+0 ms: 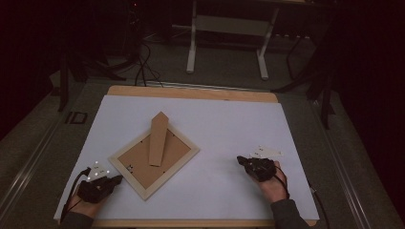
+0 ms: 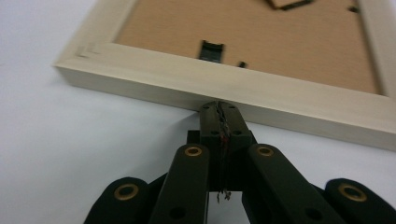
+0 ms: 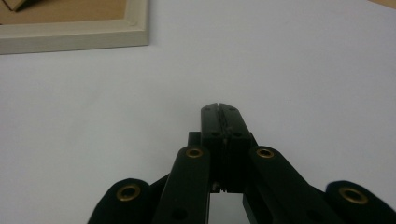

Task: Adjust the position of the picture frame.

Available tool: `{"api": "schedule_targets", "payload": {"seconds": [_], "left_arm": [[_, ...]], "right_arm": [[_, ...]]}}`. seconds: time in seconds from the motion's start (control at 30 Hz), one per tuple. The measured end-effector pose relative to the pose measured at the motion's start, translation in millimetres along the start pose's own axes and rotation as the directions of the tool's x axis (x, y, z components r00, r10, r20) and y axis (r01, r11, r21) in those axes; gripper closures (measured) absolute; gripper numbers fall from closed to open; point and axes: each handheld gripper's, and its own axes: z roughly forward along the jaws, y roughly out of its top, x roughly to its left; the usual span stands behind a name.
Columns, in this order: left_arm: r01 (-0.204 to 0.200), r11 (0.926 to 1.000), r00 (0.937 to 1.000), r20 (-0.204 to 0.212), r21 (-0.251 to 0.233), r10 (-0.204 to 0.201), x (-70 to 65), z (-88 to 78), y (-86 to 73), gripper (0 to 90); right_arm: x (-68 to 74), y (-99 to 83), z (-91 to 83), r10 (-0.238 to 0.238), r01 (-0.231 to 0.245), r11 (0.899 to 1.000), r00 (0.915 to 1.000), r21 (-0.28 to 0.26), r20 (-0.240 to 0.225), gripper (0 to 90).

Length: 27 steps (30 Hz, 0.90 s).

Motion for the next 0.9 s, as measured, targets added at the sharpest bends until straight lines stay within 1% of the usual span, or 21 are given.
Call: {"api": "schedule_targets", "payload": {"seconds": [0.1, 0.17, 0.27, 0.37, 0.4, 0.43, 0.47, 0.5, 0.53, 0.57, 0.63, 0.67, 0.7, 0.77, 0.8, 0.83, 0.87, 0.9], "left_arm": [[-0.023, 0.9997, 0.999, 0.038, 0.005, 0.023, -8.3, 3.9, 3.4, 90.0], [-0.045, 0.9989, 0.9969, 0.064, 0.007, 0.045, -15.0, 7.2, 6.2, 90.0], [-0.081, 0.9967, 0.992, 0.098, 0.012, 0.079, -26.1, 12.5, 10.9, 90.0], [-0.11, 0.9939, 0.9862, 0.126, 0.012, 0.107, -36.6, 18.0, 15.5, 90.0], [-0.11, 0.9939, 0.9862, 0.126, 0.012, 0.107, -36.6, 18.0, 15.5, 90.0], [-0.117, 0.9931, 0.9844, 0.134, 0.012, 0.114, -38.7, 19.4, 16.7, 90.0], [-0.121, 0.9925, 0.9821, 0.146, 0.01, 0.119, -42.1, 21.8, 18.5, 90.0], [-0.121, 0.9925, 0.9821, 0.146, 0.01, 0.119, -42.1, 21.8, 18.5, 90.0], [-0.141, 0.9899, 0.9787, 0.153, 0.015, 0.137, -45.7, 23.5, 20.8, 90.0], [-0.144, 0.9895, 0.978, 0.155, 0.014, 0.14, -46.7, 23.9, 21.3, 90.0], [-0.155, 0.9878, 0.9769, 0.152, 0.02, 0.15, -47.7, 23.4, 22.6, 90.0], [-0.155, 0.9878, 0.9769, 0.152, 0.02, 0.15, -47.7, 23.4, 22.6, 90.0], [-0.15, 0.9886, 0.9776, 0.15, 0.007, 0.148, -46.0, 20.8, 24.0, 90.0], [-0.144, 0.9894, 0.9804, 0.134, -0.011, 0.145, -40.7, 16.6, 27.6, 90.0], [-0.132, 0.9909, 0.9842, 0.116, -0.028, 0.134, -35.8, 13.3, 31.0, 90.0], [-0.126, 0.9914, 0.9857, 0.109, -0.037, 0.129, -32.3, 11.1, 33.4, 90.0], [-0.12, 0.9914, 0.9888, 0.083, -0.054, 0.124, -26.6, 8.0, 37.7, 90.0], [-0.122, 0.9908, 0.99, 0.064, -0.059, 0.126, -22.3, 6.2, 40.6, 90.0]], "right_arm": [[1.9, 1.7, 2.6, -0.008, 0.008, 1.0, 0.9999, 0.002, -0.008, 89.5], [3.6, 3.1, 4.8, -0.011, 0.011, 1.0, 0.9999, 0.004, -0.014, 89.5], [6.5, 5.0, 8.7, -0.011, 0.011, 1.0, 0.9997, 0.007, -0.024, 89.5], [11.4, 7.4, 14.2, -0.021, 0.022, 1.0, 0.9992, 0.014, -0.033, 89.5], [14.0, 8.6, 16.7, -0.028, 0.028, 1.0, 0.9988, 0.013, -0.039, 89.5], [14.0, 8.6, 16.7, -0.028, 0.028, 1.0, 0.9988, 0.013, -0.039, 89.5], [17.8, 10.3, 20.0, -0.035, 0.036, 0.999, 0.9983, 0.017, -0.046, 89.5], [17.8, 10.3, 20.0, -0.035, 0.036, 0.999, 0.9983, 0.017, -0.046, 89.5], [22.5, 12.5, 23.8, -0.042, 0.044, 0.999, 0.9976, 0.02, -0.055, 89.5], [24.1, 13.2, 24.9, -0.045, 0.046, 0.999, 0.9972, 0.02, -0.059, 89.5], [28.6, 15.1, 27.6, -0.051, 0.053, 0.998, 0.9965, 0.022, -0.066, 89.5], [28.6, 15.1, 27.6, -0.051, 0.053, 0.998, 0.9965, 0.022, -0.066, 89.5], [33.1, 17.0, 30.5, -0.058, 0.06, 0.998, 0.9955, 0.021, -0.075, 89.4], [37.3, 19.0, 33.4, -0.063, 0.065, 0.998, 0.9947, 0.02, -0.081, 89.4], [38.9, 19.8, 34.4, -0.065, 0.067, 0.998, 0.9944, 0.021, -0.083, 89.3], [41.5, 21.2, 36.0, -0.068, 0.07, 0.997, 0.994, 0.021, -0.085, 89.2], [42.9, 22.1, 37.0, -0.07, 0.072, 0.997, 0.9938, 0.021, -0.086, 89.1], [45.5, 23.5, 38.5, -0.071, 0.073, 0.997, 0.9936, 0.019, -0.089, 89.1]]}}
